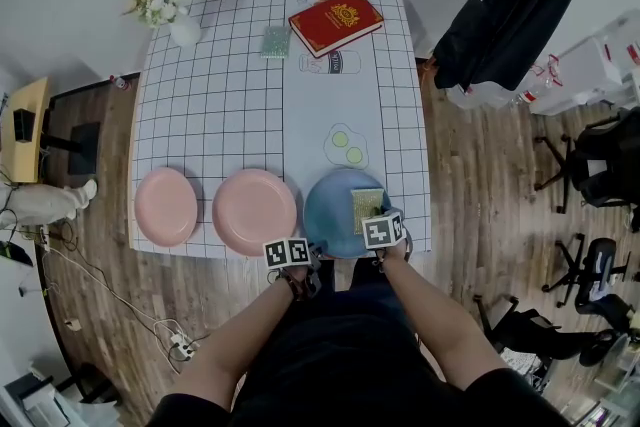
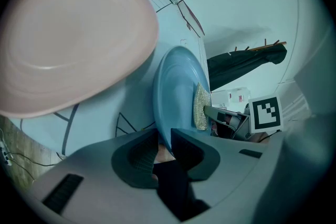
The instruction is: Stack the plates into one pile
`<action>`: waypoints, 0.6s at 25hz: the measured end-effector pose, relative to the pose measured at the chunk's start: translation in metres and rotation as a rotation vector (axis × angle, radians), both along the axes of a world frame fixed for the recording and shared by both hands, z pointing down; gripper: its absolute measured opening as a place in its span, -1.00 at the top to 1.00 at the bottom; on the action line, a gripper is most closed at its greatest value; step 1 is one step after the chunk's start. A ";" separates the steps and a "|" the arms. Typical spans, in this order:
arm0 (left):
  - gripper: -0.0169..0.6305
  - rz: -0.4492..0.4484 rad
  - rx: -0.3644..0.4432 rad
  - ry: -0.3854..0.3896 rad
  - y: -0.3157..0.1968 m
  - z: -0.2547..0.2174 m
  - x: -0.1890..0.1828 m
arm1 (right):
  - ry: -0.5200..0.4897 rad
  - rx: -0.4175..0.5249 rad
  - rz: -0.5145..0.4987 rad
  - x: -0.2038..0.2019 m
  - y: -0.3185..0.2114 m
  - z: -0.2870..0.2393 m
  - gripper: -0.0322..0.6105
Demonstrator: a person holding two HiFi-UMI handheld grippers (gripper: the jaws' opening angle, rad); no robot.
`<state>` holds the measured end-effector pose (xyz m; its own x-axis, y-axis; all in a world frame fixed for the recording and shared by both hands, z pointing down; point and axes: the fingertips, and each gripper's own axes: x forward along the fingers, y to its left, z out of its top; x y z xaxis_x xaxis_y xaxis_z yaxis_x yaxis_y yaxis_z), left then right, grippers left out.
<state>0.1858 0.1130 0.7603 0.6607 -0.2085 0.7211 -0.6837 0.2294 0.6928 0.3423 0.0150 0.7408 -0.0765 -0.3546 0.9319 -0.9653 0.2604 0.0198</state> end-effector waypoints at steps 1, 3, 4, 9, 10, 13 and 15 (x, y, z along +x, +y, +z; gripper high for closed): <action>0.75 0.001 -0.002 0.000 0.000 0.000 0.000 | 0.013 0.003 -0.008 0.001 0.000 -0.001 0.71; 0.75 0.004 -0.003 -0.001 0.001 -0.001 0.000 | 0.039 0.014 -0.019 0.003 0.001 -0.003 0.71; 0.75 0.006 -0.002 -0.001 0.001 -0.001 0.001 | 0.049 0.021 -0.020 0.004 0.001 -0.004 0.71; 0.75 0.007 0.000 0.002 -0.001 -0.001 0.000 | 0.091 0.034 -0.022 0.017 0.003 -0.003 0.71; 0.75 0.009 0.000 0.002 -0.001 -0.001 0.000 | 0.099 0.038 -0.026 0.019 0.003 -0.004 0.71; 0.75 0.012 -0.001 0.001 -0.001 -0.001 0.001 | 0.099 0.051 -0.018 0.024 0.002 -0.011 0.71; 0.75 0.013 -0.001 0.001 -0.001 0.000 0.001 | 0.095 0.057 -0.001 0.030 0.000 -0.014 0.71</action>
<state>0.1867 0.1121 0.7599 0.6640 -0.1995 0.7206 -0.6859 0.2212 0.6933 0.3719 0.0152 0.7266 0.0106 -0.4075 0.9132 -0.9581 0.2573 0.1260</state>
